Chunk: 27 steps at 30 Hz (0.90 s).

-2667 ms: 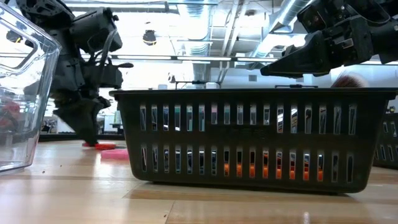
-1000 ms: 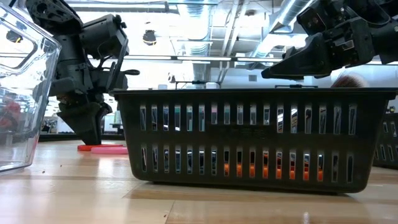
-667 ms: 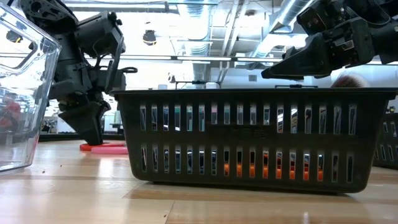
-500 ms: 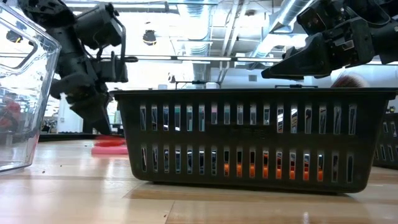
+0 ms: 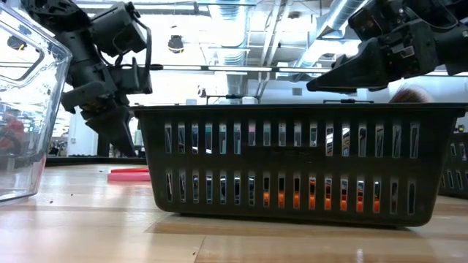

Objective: Pick & Place Paint Supplies

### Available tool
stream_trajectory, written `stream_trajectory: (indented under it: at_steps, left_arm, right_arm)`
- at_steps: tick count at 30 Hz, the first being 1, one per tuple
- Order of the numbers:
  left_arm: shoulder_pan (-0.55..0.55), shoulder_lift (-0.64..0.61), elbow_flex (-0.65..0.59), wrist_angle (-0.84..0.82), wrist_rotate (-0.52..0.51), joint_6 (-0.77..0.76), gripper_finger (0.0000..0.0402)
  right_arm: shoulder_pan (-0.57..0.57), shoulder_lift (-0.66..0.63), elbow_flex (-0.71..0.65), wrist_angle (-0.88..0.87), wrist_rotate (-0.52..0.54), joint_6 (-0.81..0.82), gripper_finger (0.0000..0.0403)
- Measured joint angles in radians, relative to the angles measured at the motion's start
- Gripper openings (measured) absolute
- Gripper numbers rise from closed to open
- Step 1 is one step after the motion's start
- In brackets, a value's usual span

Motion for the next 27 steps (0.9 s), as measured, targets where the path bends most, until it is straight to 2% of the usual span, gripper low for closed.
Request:
stream_trajectory:
  at_steps: [3, 10, 15, 22, 27]
  left_arm:
    - [0.0, 0.006, 0.0, 0.007, -0.001, 0.03, 0.0041]
    - [0.031, 0.015, 0.001, 0.031, 0.023, -0.006, 0.0137]
    - [0.031, 0.068, 0.003, 0.044, 0.037, -0.03, 0.0177]
    - [0.03, 0.196, 0.008, 0.092, 0.05, -0.031, 0.017]
    - [0.028, 0.23, 0.012, 0.111, 0.034, -0.031, 0.0122]
  right_arm:
    - [-0.005, 0.0, 0.0, -0.001, 0.0, 0.008, 0.0143]
    - [-0.006, 0.0, 0.0, -0.002, 0.0, 0.013, 0.0143]
    - [-0.01, 0.0, 0.0, -0.002, 0.0, 0.013, 0.0143]
    - [-0.012, 0.0, 0.0, -0.004, 0.0, 0.013, 0.0143]
    - [-0.012, 0.0, 0.0, -0.008, 0.0, 0.013, 0.0143]
